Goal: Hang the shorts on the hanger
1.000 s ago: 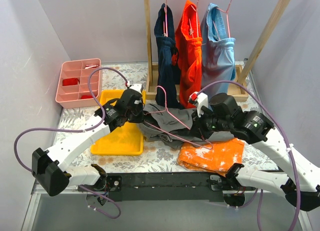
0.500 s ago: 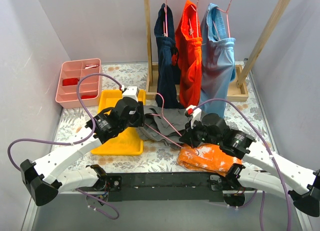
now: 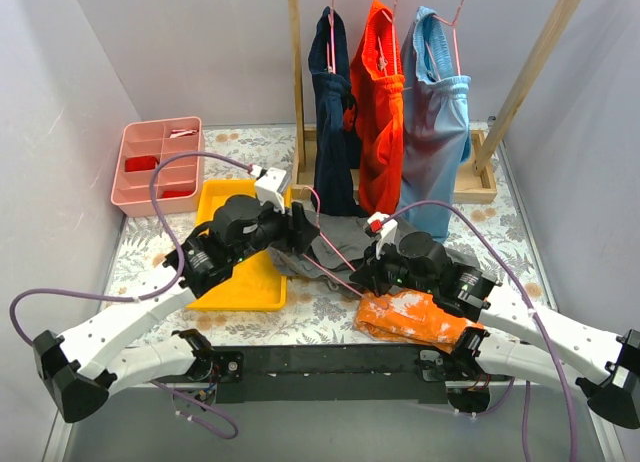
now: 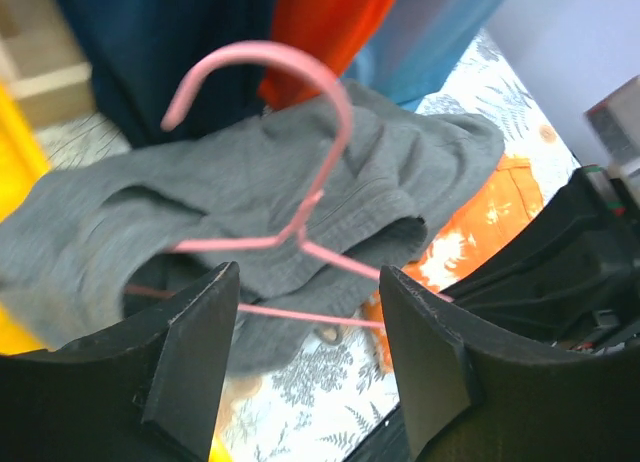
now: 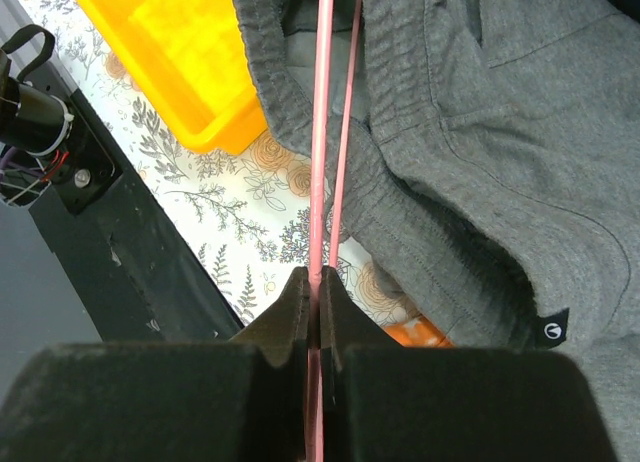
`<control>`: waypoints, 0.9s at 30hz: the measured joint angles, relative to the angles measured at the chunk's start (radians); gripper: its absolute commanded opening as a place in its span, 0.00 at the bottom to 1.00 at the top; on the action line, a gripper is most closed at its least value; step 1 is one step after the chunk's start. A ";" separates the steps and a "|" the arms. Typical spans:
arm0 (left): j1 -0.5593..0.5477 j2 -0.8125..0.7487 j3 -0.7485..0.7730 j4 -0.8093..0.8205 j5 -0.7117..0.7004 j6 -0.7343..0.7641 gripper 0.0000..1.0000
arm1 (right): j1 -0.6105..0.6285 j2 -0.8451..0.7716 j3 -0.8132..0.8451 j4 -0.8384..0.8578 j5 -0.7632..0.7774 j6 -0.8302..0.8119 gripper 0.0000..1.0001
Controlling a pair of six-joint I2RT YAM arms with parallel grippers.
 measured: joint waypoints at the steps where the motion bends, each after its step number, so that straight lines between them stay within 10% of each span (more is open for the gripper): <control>1: 0.000 0.016 0.003 0.024 0.015 0.011 0.58 | 0.002 0.004 0.000 0.002 0.001 0.000 0.01; 10: 0.000 0.186 0.029 0.122 0.030 0.089 0.58 | 0.018 0.019 0.000 0.016 0.014 -0.004 0.01; 23: 0.000 0.256 0.025 0.229 0.042 0.126 0.00 | 0.022 0.005 0.000 0.018 0.022 -0.026 0.01; 27: 0.001 0.259 0.014 0.236 0.016 0.154 0.00 | 0.022 -0.006 0.003 0.010 0.050 -0.040 0.47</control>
